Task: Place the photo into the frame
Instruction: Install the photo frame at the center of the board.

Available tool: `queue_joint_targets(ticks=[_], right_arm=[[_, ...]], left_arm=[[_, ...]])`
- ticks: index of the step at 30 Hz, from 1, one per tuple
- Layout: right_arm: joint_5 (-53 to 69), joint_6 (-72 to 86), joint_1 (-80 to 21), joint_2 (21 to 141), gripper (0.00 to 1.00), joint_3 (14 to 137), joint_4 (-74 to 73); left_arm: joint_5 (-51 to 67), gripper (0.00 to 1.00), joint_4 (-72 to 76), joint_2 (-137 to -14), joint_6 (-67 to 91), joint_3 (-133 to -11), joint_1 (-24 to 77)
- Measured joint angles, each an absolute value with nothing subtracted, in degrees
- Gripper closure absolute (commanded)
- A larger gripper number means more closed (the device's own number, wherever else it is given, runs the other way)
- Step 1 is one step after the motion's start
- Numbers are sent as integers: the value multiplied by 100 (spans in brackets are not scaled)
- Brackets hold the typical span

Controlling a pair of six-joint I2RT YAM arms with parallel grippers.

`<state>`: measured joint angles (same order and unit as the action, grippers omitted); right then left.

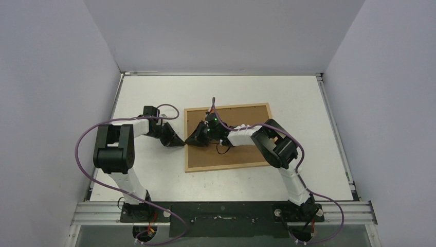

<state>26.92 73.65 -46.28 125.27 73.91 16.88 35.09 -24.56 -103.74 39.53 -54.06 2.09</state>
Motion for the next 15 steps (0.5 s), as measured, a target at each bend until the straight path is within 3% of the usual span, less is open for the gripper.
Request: queue_joint_targets(ticks=[15], right_arm=[[2703,7273,-4628,12499,97,7356,1667]], left_arm=[[3507,99,-2504,-10396,3927,-5443,209]])
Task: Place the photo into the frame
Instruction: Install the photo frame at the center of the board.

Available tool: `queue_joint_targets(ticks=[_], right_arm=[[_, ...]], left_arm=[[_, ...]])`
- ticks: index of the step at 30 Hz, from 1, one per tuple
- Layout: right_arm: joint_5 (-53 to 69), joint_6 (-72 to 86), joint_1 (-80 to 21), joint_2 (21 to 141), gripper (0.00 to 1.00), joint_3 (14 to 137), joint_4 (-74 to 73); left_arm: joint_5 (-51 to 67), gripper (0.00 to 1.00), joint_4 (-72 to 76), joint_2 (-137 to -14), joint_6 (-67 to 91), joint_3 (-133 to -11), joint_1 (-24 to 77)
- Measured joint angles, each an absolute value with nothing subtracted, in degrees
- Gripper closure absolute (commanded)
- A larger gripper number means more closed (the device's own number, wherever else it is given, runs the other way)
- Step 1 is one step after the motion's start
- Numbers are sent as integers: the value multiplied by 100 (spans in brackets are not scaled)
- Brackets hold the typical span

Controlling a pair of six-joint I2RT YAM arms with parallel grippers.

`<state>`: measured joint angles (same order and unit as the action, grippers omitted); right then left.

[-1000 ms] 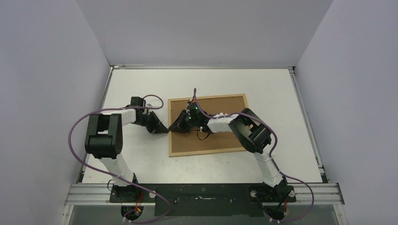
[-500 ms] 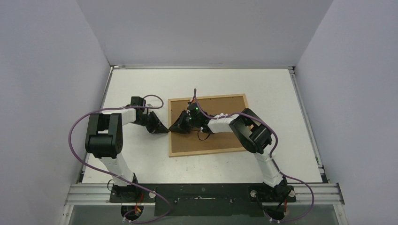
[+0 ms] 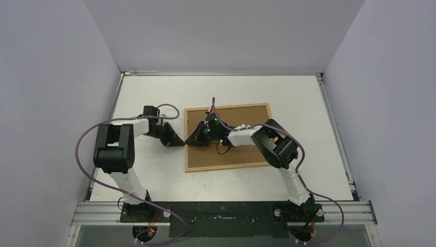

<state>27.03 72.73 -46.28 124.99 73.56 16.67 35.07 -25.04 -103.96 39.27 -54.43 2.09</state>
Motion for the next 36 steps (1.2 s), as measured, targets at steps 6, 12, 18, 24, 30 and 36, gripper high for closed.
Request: queue_joint_targets(ticks=[6,12,18,24,30,36], right_arm=[[2685,7264,-4626,12436,97,7277,1603],[2646,7266,-4619,12418,97,7196,1555],[2646,7269,-4619,12416,96,7153,1664],[2641,7378,-4615,12357,96,6770,2333],[2648,7540,-4617,12352,97,6606,2886],[2687,7618,-4617,12352,98,6595,3183]], left_arm=[[3507,99,-2530,-10407,3920,-5463,209],[3505,100,-2532,-10409,3918,-5465,209],[3505,100,-2534,-10409,3918,-5465,209],[3507,100,-2541,-10416,3918,-5470,209],[3516,100,-2578,-10442,3913,-5502,209],[3531,100,-2593,-10460,3876,-5518,204]])
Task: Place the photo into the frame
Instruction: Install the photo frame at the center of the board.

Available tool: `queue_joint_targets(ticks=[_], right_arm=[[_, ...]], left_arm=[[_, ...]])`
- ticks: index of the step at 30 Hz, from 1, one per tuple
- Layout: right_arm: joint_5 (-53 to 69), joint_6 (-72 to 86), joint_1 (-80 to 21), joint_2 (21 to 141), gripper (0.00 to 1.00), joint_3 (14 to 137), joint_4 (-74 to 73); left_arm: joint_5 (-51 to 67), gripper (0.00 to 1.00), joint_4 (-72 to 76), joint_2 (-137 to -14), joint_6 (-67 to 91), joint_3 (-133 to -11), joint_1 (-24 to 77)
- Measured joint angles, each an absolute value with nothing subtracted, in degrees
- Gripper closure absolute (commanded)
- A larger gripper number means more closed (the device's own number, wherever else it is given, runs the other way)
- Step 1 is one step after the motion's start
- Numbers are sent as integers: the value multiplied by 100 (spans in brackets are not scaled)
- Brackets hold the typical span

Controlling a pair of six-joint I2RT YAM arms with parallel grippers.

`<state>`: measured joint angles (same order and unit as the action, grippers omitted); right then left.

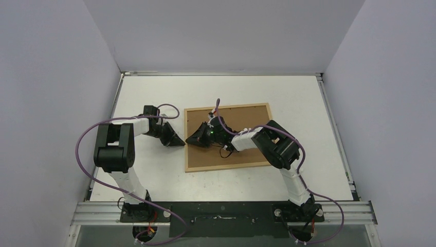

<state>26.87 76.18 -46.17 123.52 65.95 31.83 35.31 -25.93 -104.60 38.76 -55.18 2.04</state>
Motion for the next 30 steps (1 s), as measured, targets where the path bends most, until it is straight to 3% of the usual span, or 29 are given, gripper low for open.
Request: queue_joint_targets(ticks=[30], right_arm=[[2698,7328,-4628,12470,100,6761,2672]], left_arm=[[3538,100,-2617,-10473,3861,-5533,202]])
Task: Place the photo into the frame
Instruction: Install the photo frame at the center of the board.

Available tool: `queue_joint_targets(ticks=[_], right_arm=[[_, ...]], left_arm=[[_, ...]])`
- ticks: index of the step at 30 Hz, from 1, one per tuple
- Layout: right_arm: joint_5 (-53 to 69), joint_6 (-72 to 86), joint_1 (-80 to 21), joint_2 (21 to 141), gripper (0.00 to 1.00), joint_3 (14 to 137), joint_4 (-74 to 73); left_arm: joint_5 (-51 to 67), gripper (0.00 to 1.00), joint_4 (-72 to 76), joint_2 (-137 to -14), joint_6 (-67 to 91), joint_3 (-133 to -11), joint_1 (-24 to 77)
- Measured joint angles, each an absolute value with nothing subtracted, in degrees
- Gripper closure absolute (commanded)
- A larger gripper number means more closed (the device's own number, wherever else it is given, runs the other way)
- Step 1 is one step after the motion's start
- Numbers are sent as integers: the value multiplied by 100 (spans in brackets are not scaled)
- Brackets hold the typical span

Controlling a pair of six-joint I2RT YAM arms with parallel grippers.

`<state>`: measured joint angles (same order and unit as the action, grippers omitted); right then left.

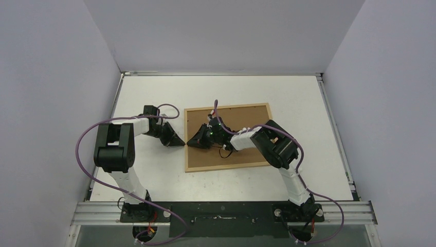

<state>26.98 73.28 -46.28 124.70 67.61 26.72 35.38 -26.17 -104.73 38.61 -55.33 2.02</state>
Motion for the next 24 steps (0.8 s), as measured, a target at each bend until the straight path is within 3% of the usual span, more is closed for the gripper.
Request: queue_joint_targets(ticks=[24], right_arm=[[2740,7443,-4617,12519,100,6650,3055]], left_arm=[[3566,100,-2617,-10486,3859,-5533,189]])
